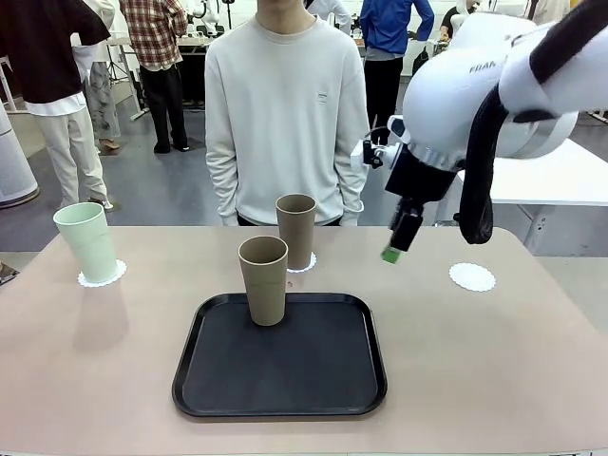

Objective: Place coasters on the table and set cups on them.
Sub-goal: Take one Reusable plastic cup from the Flat Tray and place it on a coaster set by the human.

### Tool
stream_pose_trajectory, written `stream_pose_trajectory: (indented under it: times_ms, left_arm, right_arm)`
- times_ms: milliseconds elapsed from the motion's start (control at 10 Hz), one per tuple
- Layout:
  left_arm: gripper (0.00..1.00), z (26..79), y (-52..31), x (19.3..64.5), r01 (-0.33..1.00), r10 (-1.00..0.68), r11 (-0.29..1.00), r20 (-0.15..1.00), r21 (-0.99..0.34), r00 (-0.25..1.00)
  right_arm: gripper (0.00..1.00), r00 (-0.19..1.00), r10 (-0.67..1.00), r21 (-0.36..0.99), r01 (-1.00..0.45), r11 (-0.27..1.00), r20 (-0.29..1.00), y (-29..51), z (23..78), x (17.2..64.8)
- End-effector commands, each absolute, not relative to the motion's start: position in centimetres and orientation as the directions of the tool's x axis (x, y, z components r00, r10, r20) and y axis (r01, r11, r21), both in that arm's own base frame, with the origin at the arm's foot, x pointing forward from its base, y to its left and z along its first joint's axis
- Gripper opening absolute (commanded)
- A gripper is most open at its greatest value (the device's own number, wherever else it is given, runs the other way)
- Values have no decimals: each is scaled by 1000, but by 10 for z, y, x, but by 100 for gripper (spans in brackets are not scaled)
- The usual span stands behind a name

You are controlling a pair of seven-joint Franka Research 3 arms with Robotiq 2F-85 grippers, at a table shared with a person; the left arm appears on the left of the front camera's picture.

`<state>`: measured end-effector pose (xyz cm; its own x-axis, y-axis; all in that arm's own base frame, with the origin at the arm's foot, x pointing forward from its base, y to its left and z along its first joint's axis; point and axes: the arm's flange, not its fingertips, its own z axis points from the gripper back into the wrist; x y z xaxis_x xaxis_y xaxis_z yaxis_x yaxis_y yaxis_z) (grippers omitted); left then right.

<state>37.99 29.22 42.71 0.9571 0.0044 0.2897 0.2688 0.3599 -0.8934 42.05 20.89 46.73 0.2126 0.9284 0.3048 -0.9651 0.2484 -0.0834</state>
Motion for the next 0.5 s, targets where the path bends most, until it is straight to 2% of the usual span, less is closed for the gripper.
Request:
stream_pose_trajectory:
  times_ms: [0,200,400]
  left_arm:
    - [100,429,294,378,269,3,351,288,-897,958]
    - [100,429,294,378,269,3,351,288,-897,958]
    - [100,429,294,378,269,3,351,288,-897,958]
  right_arm:
    - [100,-171,674,-232,-973,1,719,204,420,410]
    - [100,-248,354,-265,-964,1,902,187,411,405]
    - [100,-175,129,-179,-984,22,976,162,394,412]
